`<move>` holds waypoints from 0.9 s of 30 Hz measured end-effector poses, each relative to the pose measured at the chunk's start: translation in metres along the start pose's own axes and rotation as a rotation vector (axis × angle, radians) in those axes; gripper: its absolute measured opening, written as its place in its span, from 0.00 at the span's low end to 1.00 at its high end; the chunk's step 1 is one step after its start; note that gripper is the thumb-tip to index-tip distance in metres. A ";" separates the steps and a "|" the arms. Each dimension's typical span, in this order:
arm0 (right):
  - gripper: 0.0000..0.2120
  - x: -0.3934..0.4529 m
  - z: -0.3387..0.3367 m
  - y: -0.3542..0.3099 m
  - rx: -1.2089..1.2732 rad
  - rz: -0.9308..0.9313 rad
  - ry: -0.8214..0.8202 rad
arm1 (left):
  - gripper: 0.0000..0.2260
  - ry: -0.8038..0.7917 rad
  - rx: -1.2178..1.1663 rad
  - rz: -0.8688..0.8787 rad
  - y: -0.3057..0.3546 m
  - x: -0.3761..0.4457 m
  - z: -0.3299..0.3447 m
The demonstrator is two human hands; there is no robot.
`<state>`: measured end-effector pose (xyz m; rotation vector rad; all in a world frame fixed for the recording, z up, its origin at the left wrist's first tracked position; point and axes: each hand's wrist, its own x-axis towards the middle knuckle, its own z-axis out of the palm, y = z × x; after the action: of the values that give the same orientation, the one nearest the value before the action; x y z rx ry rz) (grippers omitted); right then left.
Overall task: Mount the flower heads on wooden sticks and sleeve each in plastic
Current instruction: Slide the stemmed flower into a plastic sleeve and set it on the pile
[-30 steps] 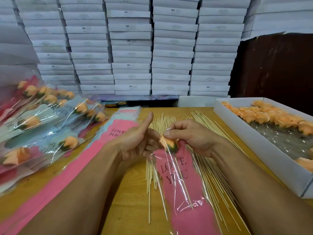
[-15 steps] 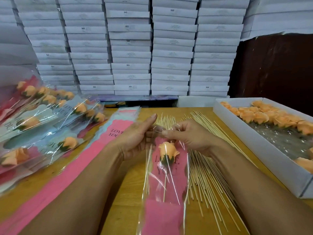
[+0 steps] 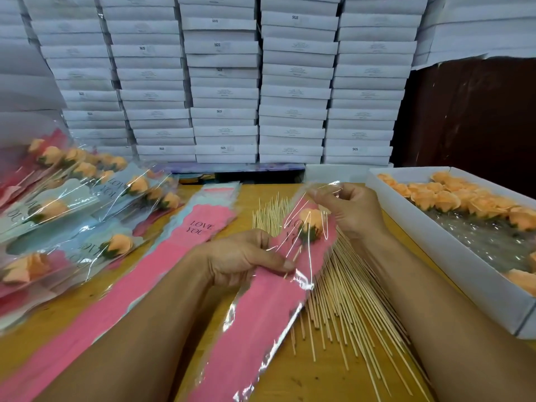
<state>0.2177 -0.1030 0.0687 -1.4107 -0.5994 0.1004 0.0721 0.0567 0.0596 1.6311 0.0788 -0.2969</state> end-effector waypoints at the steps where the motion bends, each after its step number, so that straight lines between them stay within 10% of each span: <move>1: 0.12 0.001 0.000 0.001 -0.026 -0.010 0.026 | 0.07 0.018 -0.007 0.010 0.000 0.001 -0.001; 7: 0.15 0.002 0.000 -0.008 -0.217 0.067 0.137 | 0.03 0.271 -0.188 0.167 0.002 0.002 -0.007; 15: 0.13 -0.025 0.014 -0.014 -0.256 0.496 -0.930 | 0.04 0.617 -0.330 0.268 -0.001 0.010 -0.022; 22: 0.12 -0.035 0.027 -0.011 -0.147 0.526 -0.875 | 0.05 0.729 -0.438 0.321 -0.001 0.017 -0.021; 27: 0.12 -0.036 0.030 -0.011 -0.039 0.457 -0.680 | 0.27 0.673 -0.438 0.272 0.006 0.015 -0.011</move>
<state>0.1710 -0.0929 0.0681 -1.5255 -0.8179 0.9646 0.0894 0.0651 0.0621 1.2236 0.4000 0.4614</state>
